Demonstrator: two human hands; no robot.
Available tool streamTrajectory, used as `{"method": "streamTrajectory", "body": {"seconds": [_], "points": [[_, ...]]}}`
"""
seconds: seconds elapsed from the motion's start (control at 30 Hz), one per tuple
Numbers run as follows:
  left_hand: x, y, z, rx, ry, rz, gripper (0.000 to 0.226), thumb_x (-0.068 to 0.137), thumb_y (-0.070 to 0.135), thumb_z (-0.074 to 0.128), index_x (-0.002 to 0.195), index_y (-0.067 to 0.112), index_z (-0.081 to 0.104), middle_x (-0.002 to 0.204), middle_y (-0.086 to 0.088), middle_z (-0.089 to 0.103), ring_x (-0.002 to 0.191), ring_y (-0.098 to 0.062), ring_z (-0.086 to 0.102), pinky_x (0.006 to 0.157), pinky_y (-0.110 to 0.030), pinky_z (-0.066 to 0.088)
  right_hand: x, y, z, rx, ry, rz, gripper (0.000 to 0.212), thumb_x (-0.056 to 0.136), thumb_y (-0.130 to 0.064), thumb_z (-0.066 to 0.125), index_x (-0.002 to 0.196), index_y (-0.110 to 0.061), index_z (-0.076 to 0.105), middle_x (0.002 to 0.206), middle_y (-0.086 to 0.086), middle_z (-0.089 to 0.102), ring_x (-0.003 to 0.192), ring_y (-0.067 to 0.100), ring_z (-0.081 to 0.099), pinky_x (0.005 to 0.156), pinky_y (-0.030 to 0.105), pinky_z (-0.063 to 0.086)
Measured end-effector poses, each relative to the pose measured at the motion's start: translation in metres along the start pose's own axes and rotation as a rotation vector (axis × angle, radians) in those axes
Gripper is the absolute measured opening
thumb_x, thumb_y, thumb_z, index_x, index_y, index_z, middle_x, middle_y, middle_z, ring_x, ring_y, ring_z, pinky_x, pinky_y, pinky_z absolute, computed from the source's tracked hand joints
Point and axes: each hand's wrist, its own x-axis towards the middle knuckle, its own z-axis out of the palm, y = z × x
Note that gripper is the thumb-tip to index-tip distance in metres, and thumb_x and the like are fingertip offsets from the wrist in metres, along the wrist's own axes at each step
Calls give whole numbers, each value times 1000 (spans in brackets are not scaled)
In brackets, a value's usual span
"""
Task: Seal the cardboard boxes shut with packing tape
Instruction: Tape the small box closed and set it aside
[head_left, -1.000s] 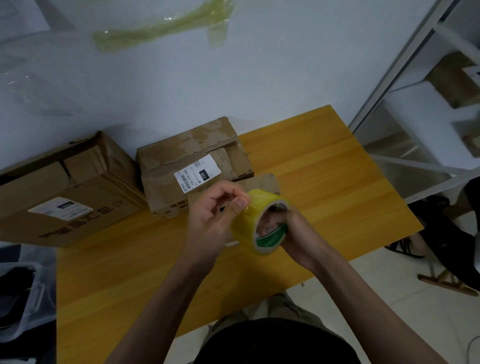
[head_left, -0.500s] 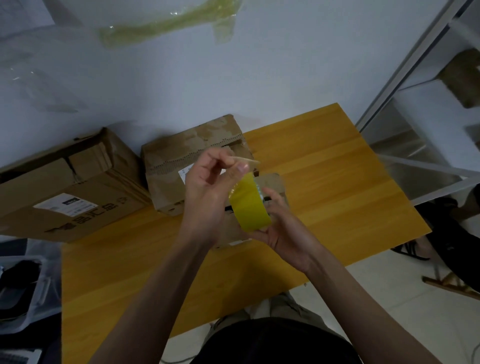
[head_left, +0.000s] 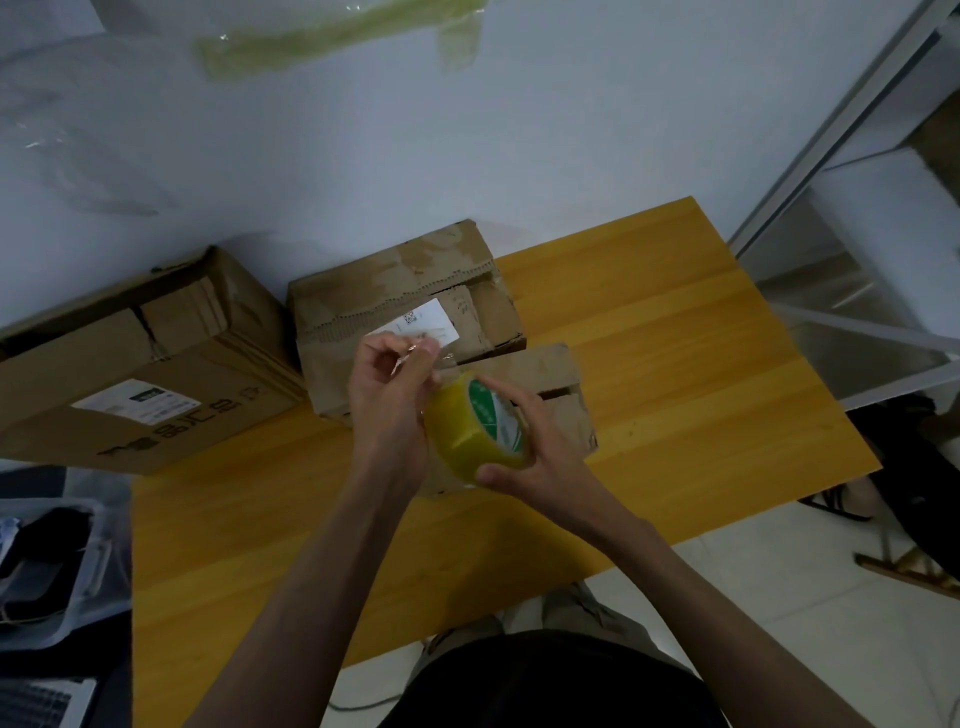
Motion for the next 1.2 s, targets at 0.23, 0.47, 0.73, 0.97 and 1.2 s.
{"method": "streamTrajectory", "body": {"seconds": [0.23, 0.47, 0.73, 0.97, 1.2], "points": [[5, -11, -13, -116, 39, -118, 17, 96, -1, 60, 88, 13, 53, 89, -1, 58, 74, -10, 58, 66, -22, 54, 12, 16, 0, -241, -43, -41, 49, 82, -52, 74, 123, -25, 70, 156, -28, 18, 143, -5, 18, 116, 25, 26], [2, -21, -37, -49, 59, -208, 10, 90, 8, 66, 85, 12, 57, 84, -1, 67, 78, -12, 67, 85, -35, 57, 14, 16, -12, -270, -77, -58, 35, 80, -56, 70, 98, -26, 71, 138, -13, 43, 135, 3, 33, 109, 30, 33], [-7, -32, -44, 62, 171, -97, 9, 87, 19, 68, 87, 13, 61, 81, 4, 65, 82, -11, 61, 85, -34, 51, 12, 15, -14, -335, -155, 75, 59, 82, -65, 64, 123, -23, 70, 140, -9, 58, 139, 3, 33, 114, 44, 34], [-1, -28, -42, 167, 299, 134, 6, 94, 8, 67, 93, 6, 61, 83, -4, 63, 82, -16, 59, 79, -27, 53, 10, -6, 10, -62, -68, 77, 42, 86, -51, 68, 94, -10, 76, 81, 5, 75, 77, 21, 72, 74, 47, 57], [-5, -6, -67, 171, 403, 330, 9, 93, 5, 68, 90, 7, 60, 80, -2, 63, 77, -10, 61, 73, -20, 51, 19, -23, 47, 179, -110, 199, 37, 94, -32, 65, 84, 3, 72, 81, 20, 73, 70, 19, 72, 67, 26, 57]]}}
